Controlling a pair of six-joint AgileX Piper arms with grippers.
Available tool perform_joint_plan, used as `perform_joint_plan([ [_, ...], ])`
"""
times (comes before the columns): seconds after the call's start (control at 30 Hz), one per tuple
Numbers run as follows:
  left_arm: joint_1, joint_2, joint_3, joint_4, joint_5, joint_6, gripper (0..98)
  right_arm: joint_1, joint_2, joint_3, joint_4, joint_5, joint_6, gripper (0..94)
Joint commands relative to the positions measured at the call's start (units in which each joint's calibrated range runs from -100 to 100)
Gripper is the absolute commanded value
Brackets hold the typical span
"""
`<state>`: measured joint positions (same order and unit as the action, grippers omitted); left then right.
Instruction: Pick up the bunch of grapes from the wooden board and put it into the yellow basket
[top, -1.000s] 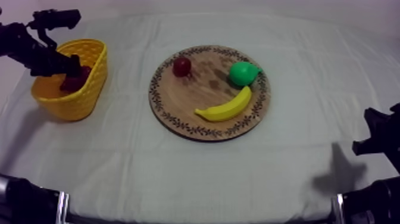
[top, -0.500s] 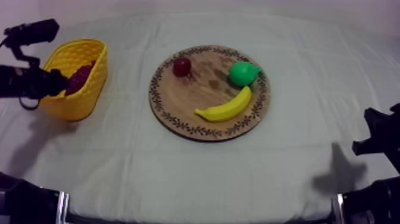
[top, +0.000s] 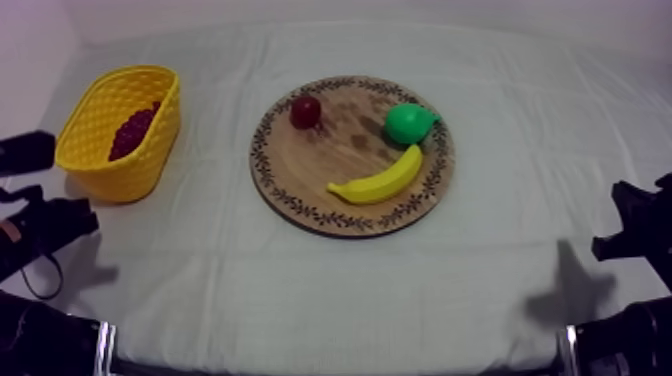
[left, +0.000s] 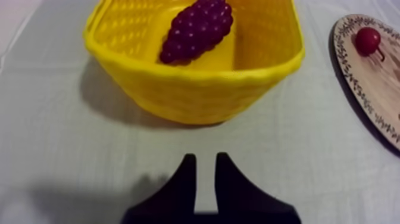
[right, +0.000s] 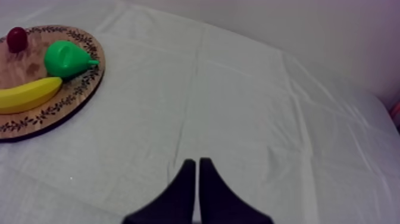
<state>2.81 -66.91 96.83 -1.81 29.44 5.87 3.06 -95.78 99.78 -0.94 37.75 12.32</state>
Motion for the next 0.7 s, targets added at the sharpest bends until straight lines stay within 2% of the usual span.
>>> perform_joint_plan([
  [0.0, 0.02, -9.88, 1.58, -0.01, 1.99, -1.38, 3.8, 0.01, 0.02, -0.01, -0.01, -0.01, 0.0, 0.3],
  [0.13, 0.09, -17.24, 1.61, 0.02, 5.05, -1.98, 1.0, 0.01, 0.02, -0.01, -0.01, -0.01, 0.0, 0.3],
  [0.4, 0.95, -29.03, 2.12, 0.03, 5.2, -1.87, 0.1, 0.01, 0.02, -0.01, -0.01, -0.01, 0.01, 0.3],
  [0.67, 2.08, -32.85, 2.58, -0.06, 4.27, 1.95, 0.1, 0.01, 0.02, -0.01, -0.01, -0.01, 0.01, 0.3],
])
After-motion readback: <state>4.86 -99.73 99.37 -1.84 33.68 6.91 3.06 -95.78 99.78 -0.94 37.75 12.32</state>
